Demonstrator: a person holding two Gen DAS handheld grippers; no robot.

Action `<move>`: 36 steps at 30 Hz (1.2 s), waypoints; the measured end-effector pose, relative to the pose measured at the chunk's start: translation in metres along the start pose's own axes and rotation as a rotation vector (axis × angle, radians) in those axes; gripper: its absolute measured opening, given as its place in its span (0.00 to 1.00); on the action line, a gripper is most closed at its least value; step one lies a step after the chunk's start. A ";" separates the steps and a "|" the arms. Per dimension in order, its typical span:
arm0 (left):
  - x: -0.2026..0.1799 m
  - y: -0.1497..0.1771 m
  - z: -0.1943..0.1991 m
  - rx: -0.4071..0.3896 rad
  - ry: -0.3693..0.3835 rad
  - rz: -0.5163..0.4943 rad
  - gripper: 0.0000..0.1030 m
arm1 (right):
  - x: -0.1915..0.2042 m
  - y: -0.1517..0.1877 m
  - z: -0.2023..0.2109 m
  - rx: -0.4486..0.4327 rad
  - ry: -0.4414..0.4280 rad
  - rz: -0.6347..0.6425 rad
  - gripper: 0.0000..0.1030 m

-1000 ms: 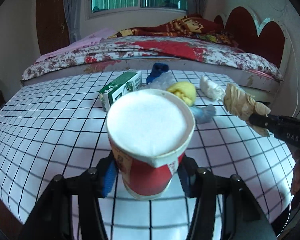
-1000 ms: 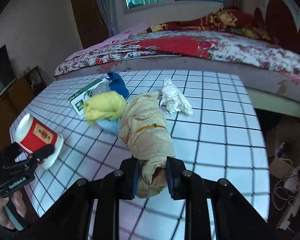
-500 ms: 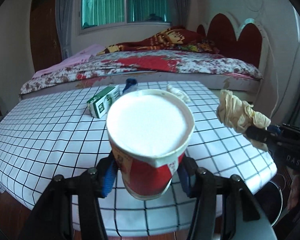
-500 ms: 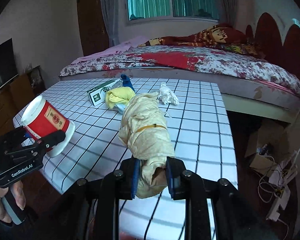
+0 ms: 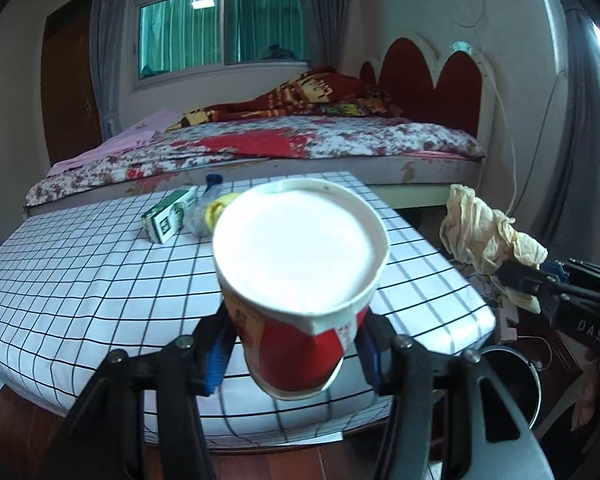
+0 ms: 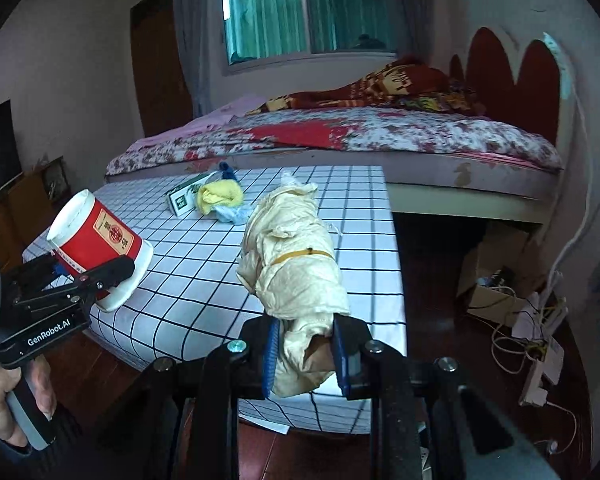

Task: Collect trash
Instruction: 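Carry the red cup and crumpled paper toward the black bin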

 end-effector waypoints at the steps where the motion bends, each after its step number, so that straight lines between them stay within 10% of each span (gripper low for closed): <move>1: -0.004 -0.001 0.002 -0.009 0.004 -0.003 0.53 | -0.003 0.001 0.006 -0.008 0.010 -0.001 0.24; 36: -0.233 0.040 0.001 0.066 0.405 -0.245 0.53 | -0.191 0.110 0.097 0.043 0.282 -0.224 0.24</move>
Point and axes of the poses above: each gripper's, at about its wrist camera, not at the fingertips, and z roughly against the way its jaws point, x to its left, y to its underside, the point moved 9 cm from there along -z, roughly the way its jaws point, and after that the axes turned 5 degrees about -z, right-handed, at the moved point
